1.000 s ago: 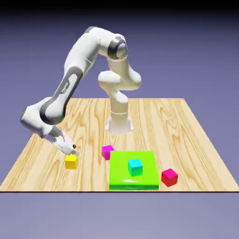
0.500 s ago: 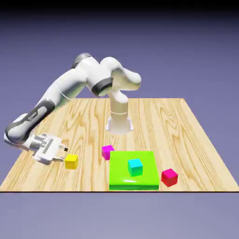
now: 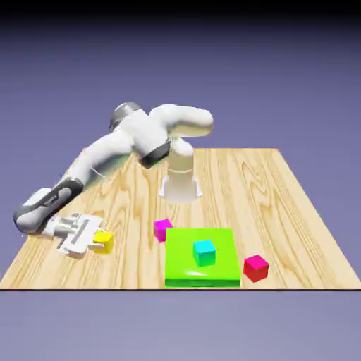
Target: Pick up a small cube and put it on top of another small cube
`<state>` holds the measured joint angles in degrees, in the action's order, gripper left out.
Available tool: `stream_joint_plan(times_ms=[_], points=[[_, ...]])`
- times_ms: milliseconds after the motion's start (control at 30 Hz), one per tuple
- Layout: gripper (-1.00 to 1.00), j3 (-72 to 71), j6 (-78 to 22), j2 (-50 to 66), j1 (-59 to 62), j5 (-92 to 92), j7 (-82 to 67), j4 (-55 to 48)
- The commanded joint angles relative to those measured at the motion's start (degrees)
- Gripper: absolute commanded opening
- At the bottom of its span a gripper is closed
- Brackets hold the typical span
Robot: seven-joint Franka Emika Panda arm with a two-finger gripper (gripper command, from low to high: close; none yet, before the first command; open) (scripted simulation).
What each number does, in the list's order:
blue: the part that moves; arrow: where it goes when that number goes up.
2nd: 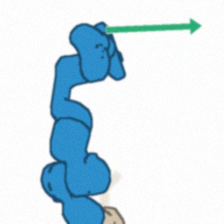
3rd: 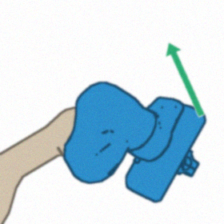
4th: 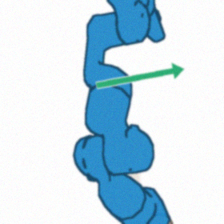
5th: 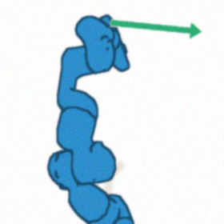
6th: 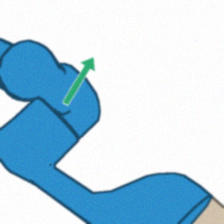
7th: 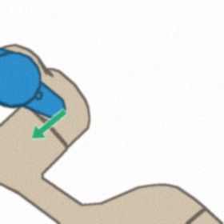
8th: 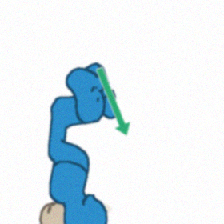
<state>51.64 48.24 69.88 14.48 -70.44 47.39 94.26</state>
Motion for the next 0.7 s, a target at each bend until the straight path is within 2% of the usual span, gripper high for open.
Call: stream_joint_plan(times_ms=[0,467,633,667], points=[[-1.00,-1.33,1.43,-2.08,-0.82,2.48,-0.39,1.74],[-1.00,-19.51,21.14,-30.60,-12.08,35.39,-4.98,25.72],[-1.00,-21.29,27.66,-30.77,-15.15,32.29,-6.68,33.08],[1.00,-21.29,27.66,-30.77,-15.15,32.29,-6.68,33.08]])
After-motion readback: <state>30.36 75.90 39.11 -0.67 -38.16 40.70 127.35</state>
